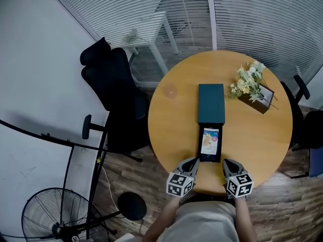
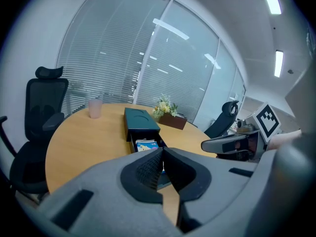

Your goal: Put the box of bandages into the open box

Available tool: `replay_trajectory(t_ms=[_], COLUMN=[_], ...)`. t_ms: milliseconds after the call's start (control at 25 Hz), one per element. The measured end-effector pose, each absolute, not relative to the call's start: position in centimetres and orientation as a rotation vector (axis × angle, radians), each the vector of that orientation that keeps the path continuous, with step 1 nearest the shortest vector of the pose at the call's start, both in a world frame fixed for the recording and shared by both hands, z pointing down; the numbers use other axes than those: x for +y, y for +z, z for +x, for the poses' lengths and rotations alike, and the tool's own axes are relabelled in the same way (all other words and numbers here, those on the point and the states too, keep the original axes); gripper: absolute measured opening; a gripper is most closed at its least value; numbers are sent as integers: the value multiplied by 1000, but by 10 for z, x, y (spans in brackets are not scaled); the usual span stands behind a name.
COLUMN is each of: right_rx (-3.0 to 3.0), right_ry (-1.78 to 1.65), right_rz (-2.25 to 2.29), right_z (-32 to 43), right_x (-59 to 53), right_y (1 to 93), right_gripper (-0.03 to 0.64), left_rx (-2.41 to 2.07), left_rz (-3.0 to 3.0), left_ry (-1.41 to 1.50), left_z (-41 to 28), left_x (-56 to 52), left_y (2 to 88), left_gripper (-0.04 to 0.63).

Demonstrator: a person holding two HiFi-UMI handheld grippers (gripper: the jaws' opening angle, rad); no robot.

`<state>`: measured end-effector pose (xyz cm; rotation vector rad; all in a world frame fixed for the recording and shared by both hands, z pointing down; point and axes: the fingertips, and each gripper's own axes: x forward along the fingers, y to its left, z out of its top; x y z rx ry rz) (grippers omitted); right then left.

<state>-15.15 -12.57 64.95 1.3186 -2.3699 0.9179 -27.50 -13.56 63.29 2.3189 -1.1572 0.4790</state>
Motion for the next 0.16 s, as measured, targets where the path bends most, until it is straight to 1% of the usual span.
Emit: replay_trajectory(t_ms=[160], right_rx=[-2376], right_ry=[915], right_rz=[1304], right_z=[-154], right_x=[-125], right_y=[650], right_gripper=[-3], left_rx=[-1159], left_rz=[2321], left_ry=[476], left_z=[-276], left_x=[-136], left_y=[633], left_gripper=[10])
